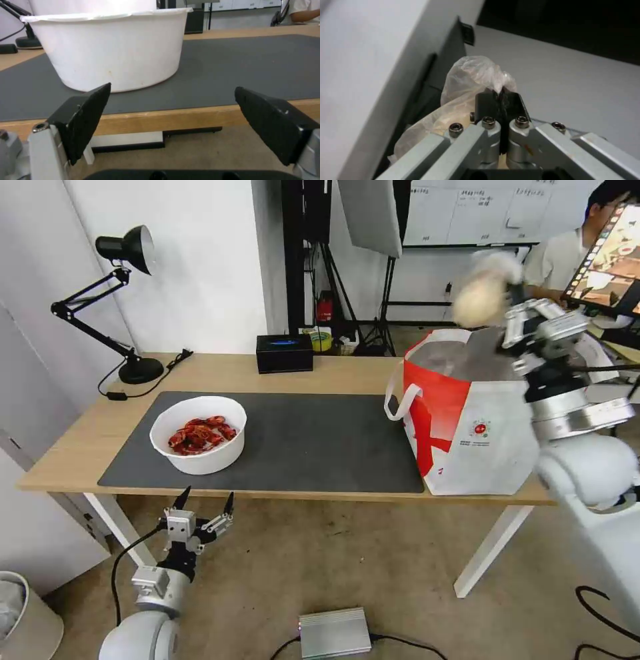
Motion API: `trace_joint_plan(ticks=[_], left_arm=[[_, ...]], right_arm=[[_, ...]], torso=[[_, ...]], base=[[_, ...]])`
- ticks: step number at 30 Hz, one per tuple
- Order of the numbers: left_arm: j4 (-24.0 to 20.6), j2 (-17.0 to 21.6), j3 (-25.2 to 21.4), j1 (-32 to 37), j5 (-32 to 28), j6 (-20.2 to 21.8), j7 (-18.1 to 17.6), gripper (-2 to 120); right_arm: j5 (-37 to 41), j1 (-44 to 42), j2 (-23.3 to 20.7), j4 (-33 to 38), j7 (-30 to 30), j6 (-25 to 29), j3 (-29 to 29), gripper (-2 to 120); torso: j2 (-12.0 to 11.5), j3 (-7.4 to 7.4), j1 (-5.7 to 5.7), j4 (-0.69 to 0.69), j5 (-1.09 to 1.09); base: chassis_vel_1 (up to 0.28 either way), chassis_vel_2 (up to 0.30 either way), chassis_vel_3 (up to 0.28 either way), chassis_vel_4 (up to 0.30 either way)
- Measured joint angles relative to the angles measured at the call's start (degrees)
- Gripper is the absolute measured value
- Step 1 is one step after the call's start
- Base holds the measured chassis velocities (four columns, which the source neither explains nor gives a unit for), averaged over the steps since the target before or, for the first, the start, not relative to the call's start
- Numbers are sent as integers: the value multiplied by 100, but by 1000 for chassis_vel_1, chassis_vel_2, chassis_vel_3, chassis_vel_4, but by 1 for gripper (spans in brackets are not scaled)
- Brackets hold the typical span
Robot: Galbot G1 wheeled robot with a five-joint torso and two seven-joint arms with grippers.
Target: Pick up the trash from the table and place it into the takeout bag.
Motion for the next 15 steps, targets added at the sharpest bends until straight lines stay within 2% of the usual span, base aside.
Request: trace_joint_plan(ticks=[2, 4, 9, 11, 13, 14, 15], left_arm=[[-5, 2, 0, 0, 1, 0, 3, 100], [-16, 10, 4, -1, 1, -1, 16, 100], [-19, 19, 7, -5, 1, -1, 28, 100], [-37, 24, -26, -3, -5, -1, 48, 100], [-41, 25, -33, -3, -7, -1, 50, 100], [-62, 34, -63, 5, -19, -1, 67, 100], [-62, 34, -63, 5, -19, -1, 67, 100]], right_arm=[[117, 2, -43, 0, 34, -114, 55, 0], [503, 51, -162, 23, 159, -500, 141, 0], [1008, 149, -266, 87, 376, -1024, 172, 0], [1609, 252, -356, 180, 730, -1662, 171, 0], [1702, 264, -368, 192, 786, -1764, 168, 0], [2077, 306, -391, 231, 1006, -2099, 160, 0], [2077, 306, -391, 231, 1006, -2099, 160, 0]], torso=[[0, 0, 0, 0, 0], [0, 0, 0, 0, 0], [0, 0, 0, 0, -1], [0, 0, 0, 0, -1], [0, 0, 0, 0, -1], [0, 0, 0, 0, -1], [0, 0, 0, 0, -1]], base=[[0, 0, 0, 0], [0, 0, 0, 0], [0, 0, 0, 0], [0, 0, 0, 0], [0, 0, 0, 0], [0, 0, 0, 0], [0, 0, 0, 0]])
